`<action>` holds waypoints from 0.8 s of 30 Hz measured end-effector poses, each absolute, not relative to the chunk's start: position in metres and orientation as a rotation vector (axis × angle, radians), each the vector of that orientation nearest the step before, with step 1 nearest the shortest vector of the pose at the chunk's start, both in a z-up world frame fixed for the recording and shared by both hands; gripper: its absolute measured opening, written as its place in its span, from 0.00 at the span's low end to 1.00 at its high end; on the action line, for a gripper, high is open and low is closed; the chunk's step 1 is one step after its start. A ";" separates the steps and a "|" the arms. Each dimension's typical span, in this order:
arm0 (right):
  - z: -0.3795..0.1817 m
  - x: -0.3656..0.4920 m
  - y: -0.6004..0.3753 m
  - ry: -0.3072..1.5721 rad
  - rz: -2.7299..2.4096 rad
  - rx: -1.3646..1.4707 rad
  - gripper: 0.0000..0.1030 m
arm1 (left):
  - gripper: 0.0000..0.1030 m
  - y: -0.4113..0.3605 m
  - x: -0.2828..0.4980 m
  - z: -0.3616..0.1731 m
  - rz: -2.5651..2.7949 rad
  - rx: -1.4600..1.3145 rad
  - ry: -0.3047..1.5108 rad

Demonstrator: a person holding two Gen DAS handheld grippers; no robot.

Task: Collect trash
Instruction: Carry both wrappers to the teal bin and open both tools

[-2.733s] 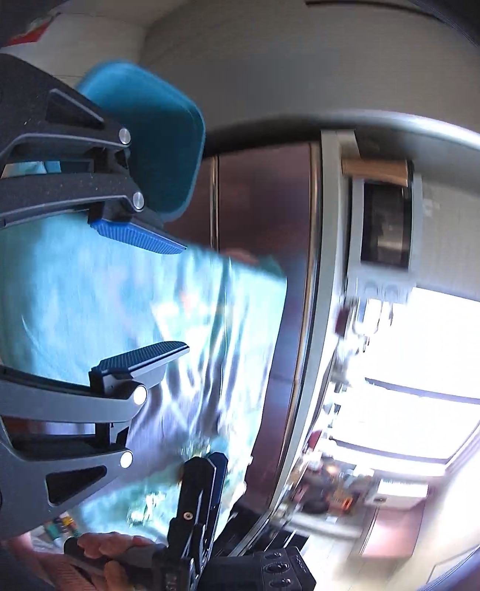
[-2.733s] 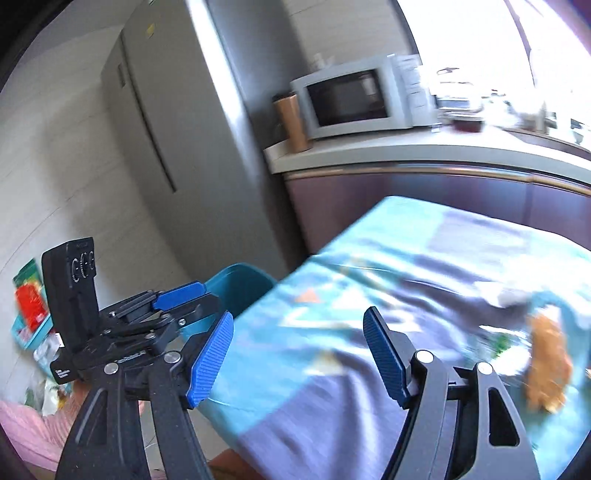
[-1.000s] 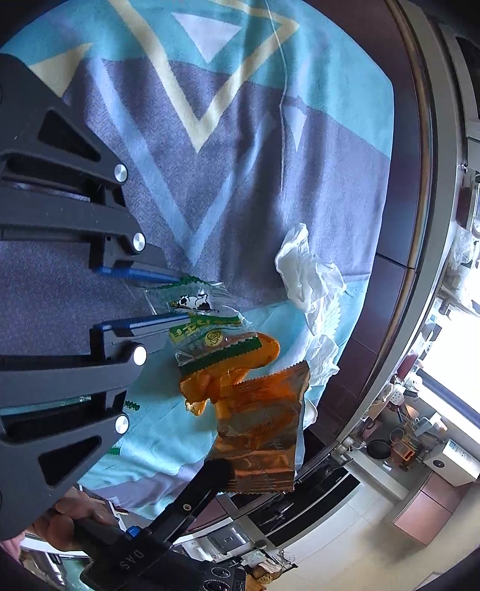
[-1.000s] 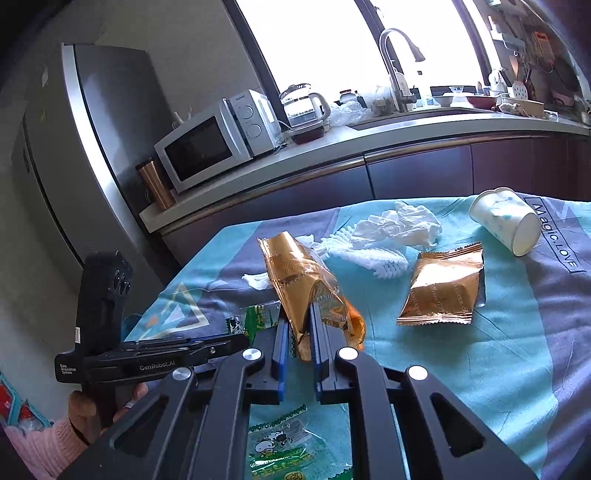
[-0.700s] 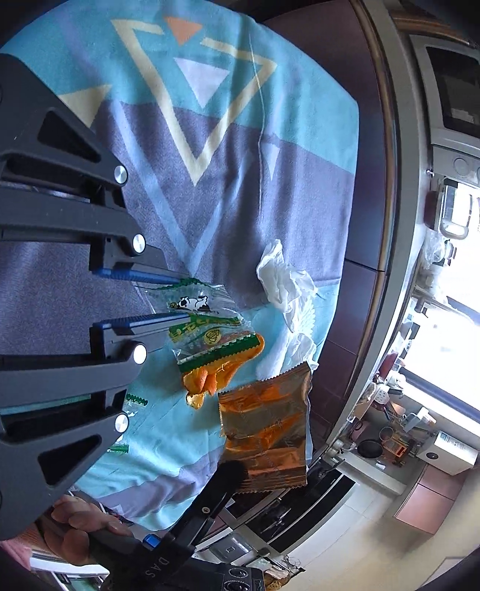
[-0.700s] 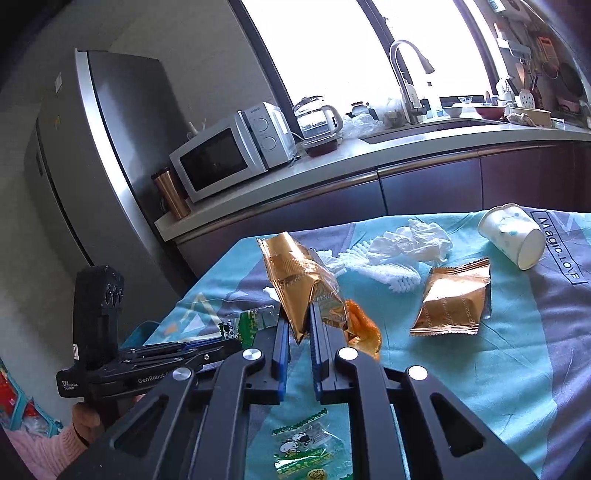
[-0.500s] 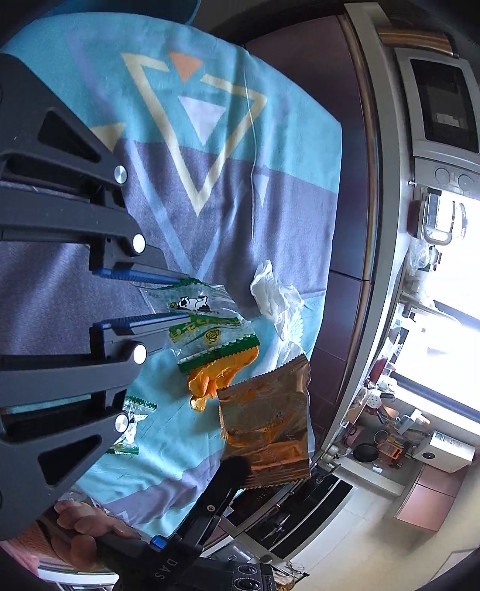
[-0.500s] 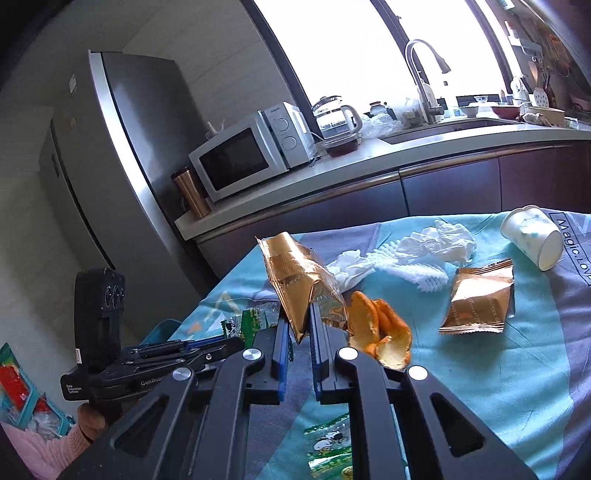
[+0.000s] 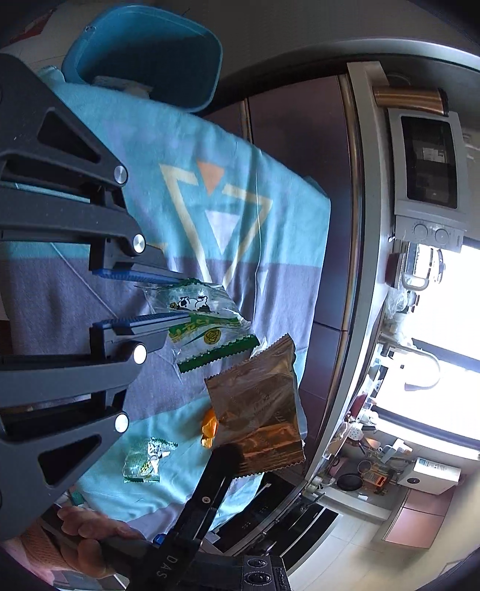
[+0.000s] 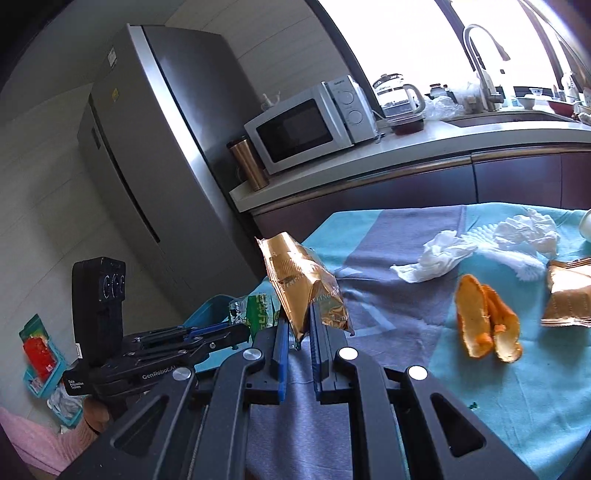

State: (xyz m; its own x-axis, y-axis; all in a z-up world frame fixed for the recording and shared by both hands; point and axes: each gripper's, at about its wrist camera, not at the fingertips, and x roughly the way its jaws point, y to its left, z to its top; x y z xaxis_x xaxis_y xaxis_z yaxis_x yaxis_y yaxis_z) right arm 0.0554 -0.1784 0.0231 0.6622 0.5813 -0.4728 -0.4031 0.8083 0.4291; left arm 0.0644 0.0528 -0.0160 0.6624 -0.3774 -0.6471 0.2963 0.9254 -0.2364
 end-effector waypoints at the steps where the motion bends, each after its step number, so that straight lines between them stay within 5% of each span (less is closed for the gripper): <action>1: 0.023 0.055 -0.173 0.638 0.580 0.298 0.09 | 0.16 0.060 0.062 -0.015 -0.370 -0.117 0.754; 24: 0.025 0.074 -0.043 0.724 0.895 0.197 0.09 | 0.16 0.218 0.013 -0.011 -0.020 -0.205 0.700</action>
